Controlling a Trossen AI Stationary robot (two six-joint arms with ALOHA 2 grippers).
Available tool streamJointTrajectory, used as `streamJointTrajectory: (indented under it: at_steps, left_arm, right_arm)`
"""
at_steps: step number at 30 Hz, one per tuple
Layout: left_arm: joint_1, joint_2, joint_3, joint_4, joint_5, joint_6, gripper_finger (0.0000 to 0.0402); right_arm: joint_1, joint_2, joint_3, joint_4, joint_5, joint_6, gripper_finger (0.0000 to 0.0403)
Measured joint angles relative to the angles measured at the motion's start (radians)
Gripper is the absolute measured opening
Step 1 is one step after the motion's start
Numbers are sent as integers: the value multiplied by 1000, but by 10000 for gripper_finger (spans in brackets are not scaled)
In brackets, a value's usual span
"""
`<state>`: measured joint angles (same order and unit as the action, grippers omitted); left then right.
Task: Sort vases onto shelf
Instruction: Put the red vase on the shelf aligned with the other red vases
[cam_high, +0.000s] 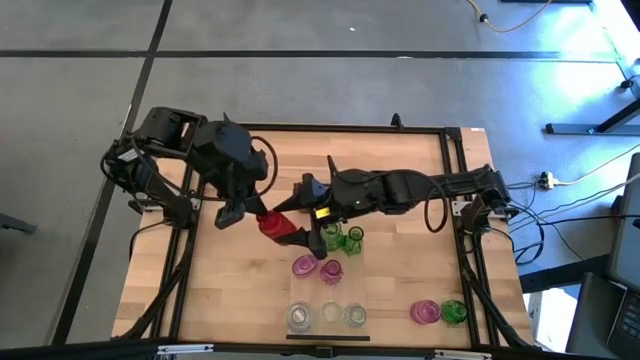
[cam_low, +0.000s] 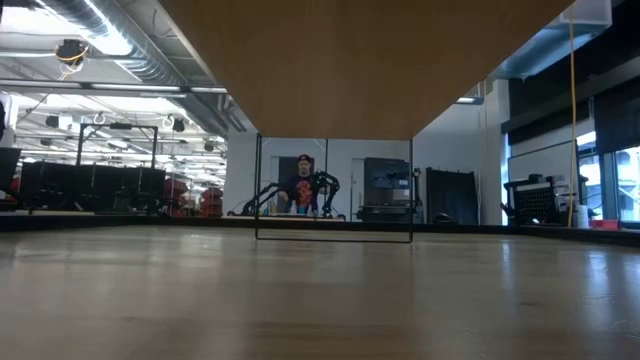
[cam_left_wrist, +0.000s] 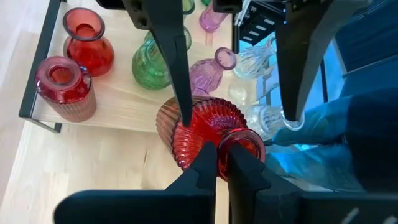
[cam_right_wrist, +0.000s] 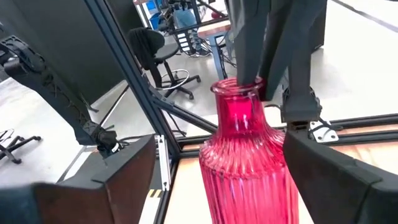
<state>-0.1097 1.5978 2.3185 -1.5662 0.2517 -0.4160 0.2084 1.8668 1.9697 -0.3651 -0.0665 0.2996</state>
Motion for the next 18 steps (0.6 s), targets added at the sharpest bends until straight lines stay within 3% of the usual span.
streamJointTrajectory:
  at_steps: [10,18]
  left_arm:
    - [0,-43,41,159,48,-22,7]
    - [-7,-49,39,103,29,-46,7]
  right_arm:
    - [3,20,-9,-71,20,15,335]
    - [0,26,-8,-24,33,37,335]
